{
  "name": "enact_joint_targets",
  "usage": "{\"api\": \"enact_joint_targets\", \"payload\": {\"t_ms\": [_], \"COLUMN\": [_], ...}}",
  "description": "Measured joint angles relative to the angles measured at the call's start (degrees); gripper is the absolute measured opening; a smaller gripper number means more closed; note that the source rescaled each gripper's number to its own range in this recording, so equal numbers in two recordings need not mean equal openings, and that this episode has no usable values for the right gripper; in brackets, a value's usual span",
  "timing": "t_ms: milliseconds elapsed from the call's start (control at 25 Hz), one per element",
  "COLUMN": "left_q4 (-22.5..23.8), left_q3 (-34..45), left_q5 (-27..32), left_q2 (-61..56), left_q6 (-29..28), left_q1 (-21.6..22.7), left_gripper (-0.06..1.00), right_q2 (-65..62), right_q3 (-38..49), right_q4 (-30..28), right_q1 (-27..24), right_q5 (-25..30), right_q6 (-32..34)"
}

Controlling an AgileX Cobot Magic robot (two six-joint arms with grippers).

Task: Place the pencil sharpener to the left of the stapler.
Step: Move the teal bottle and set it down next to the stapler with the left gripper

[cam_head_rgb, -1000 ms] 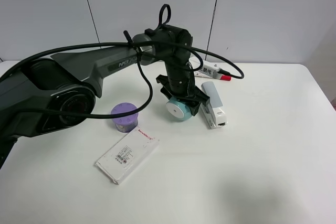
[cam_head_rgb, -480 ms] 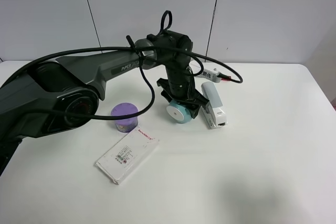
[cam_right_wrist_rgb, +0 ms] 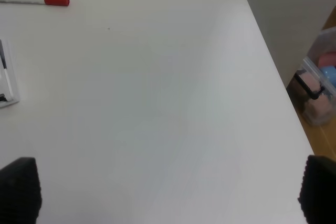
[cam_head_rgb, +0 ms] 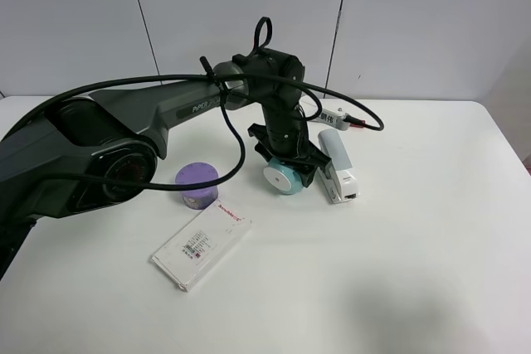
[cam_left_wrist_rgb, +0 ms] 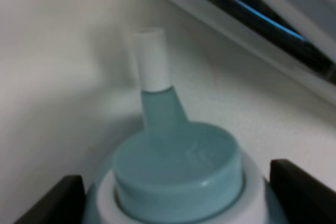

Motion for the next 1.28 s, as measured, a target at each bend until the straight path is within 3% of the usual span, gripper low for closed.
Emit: {"api": "enact_joint_targets", "payload": {"t_ms": [480,680,1040,1120,1240,1280], "left_q4": [-0.36,-1.72,-2.29,-2.47,-2.53,-2.65], "left_q3": [0.00,0.00,0.00,0.00,0.00,0.00], "left_q5": [0.05,-2.32,-3.46,-3.75,-4.75,-5.06], "left_q2": [0.00,0.11,0.21,0.27,0.23,0.23], "left_q6": [2.11,2.42,2.42,2.42,2.42,2.42], "left_q1": [0.05,-0.01,-0.01,-0.01,-0.01,-0.01], "left_gripper": [0.01,0.26,0.32,0.46,0.83,0.90], "right_q2": [0.00,0.00,0.00,0.00,0.00,0.00], "right_q3": [0.00,0.00,0.00,0.00,0.00,0.00], "right_q4": [0.00,0.00,0.00,0.00,0.00,0.00], "right_q1": [0.00,0.00,0.00,0.00,0.00,0.00], "right_q5": [0.00,0.00,0.00,0.00,0.00,0.00], "right_q6": [0.00,0.00,0.00,0.00,0.00,0.00]}}
